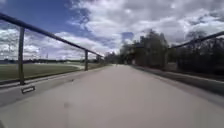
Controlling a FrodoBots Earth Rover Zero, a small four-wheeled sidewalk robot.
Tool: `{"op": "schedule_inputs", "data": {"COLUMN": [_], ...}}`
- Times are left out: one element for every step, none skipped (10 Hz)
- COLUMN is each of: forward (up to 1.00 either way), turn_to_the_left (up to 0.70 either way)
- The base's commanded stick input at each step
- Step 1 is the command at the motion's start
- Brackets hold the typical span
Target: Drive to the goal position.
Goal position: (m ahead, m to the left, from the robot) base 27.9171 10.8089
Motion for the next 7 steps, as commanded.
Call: {"op": "schedule_inputs", "data": {"forward": [1.00, 1.00, 1.00, 1.00, 1.00, 1.00, 1.00], "turn_to_the_left": [0.00, 0.00, 0.00, 0.00, 0.00, 0.00, 0.00]}}
